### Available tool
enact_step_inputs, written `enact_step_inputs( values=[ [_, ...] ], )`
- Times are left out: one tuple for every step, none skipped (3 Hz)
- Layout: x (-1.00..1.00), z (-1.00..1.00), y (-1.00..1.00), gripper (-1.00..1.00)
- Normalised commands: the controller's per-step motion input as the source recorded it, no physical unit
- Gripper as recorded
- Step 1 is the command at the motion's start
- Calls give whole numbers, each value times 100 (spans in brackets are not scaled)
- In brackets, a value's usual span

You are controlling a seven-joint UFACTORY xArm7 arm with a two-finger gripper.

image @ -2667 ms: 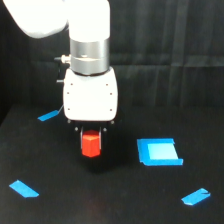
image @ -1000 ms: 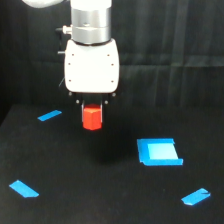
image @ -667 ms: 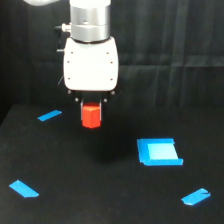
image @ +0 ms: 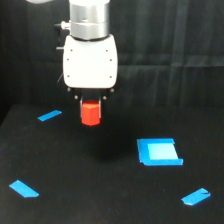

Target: Pick up the red object from the table

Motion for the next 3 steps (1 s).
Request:
enact_step_inputs(
  values=[
    [-6,-6,7,-100],
    [-6,0,5,-100],
    [4,1,11,-95]
  ],
)
